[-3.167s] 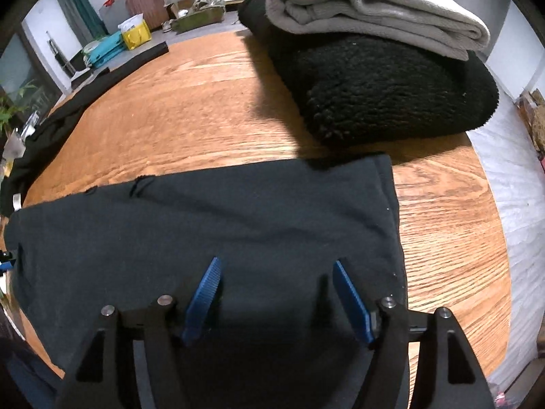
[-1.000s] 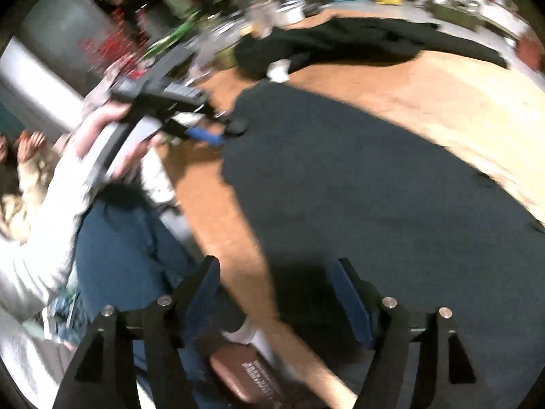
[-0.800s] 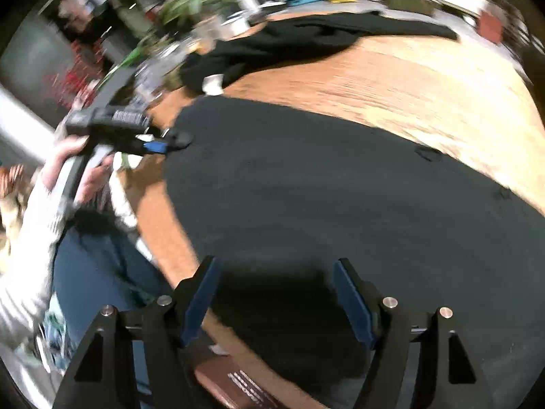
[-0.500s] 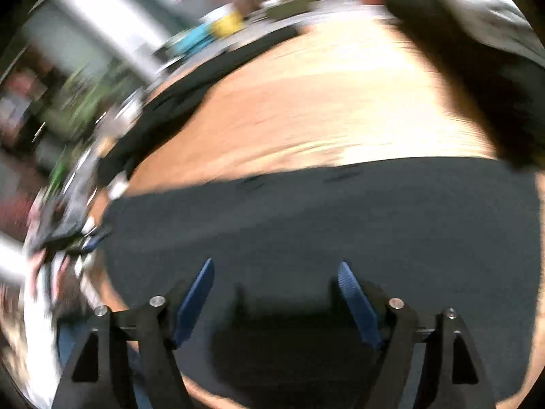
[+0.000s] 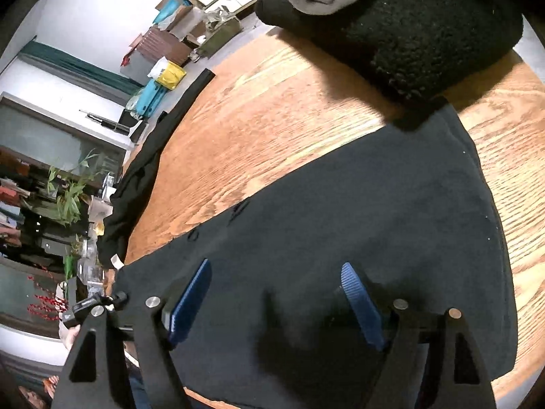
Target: Fold clothes
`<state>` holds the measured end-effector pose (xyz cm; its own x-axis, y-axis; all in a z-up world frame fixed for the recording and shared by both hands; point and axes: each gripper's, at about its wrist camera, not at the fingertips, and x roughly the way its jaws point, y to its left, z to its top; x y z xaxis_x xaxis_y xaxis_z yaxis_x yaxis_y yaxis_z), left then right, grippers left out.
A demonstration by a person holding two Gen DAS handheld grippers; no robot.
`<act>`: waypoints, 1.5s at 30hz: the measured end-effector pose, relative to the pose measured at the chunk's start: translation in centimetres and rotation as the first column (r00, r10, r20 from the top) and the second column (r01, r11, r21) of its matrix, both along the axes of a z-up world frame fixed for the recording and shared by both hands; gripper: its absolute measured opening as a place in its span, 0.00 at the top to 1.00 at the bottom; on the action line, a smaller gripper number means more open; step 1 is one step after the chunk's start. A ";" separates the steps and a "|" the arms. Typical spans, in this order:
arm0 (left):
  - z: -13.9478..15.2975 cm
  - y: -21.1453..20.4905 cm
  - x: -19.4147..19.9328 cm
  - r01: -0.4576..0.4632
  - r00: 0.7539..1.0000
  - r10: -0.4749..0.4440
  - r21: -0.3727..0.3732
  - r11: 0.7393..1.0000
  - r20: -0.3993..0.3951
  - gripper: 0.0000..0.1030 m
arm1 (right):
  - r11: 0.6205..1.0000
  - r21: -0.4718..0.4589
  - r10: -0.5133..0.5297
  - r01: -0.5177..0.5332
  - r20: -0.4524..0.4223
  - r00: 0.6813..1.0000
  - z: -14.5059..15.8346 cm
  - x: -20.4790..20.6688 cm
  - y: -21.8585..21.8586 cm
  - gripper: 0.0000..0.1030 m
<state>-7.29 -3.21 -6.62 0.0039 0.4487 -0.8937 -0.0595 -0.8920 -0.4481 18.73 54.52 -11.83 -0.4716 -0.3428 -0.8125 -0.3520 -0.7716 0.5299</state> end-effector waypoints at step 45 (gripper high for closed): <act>1.2 6.8 5.9 0.216 0.976 -0.218 0.217 0.952 -0.015 0.23 | 0.814 0.236 0.521 -0.531 0.107 0.847 2.0 -8.0 -18.5 0.89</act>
<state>-1.35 3.62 -5.46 0.1304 0.6182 -0.7751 -0.2364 -0.7399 -0.6298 10.71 36.00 -9.79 -0.2465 -0.3166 -0.9160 0.1303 -0.9474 0.2924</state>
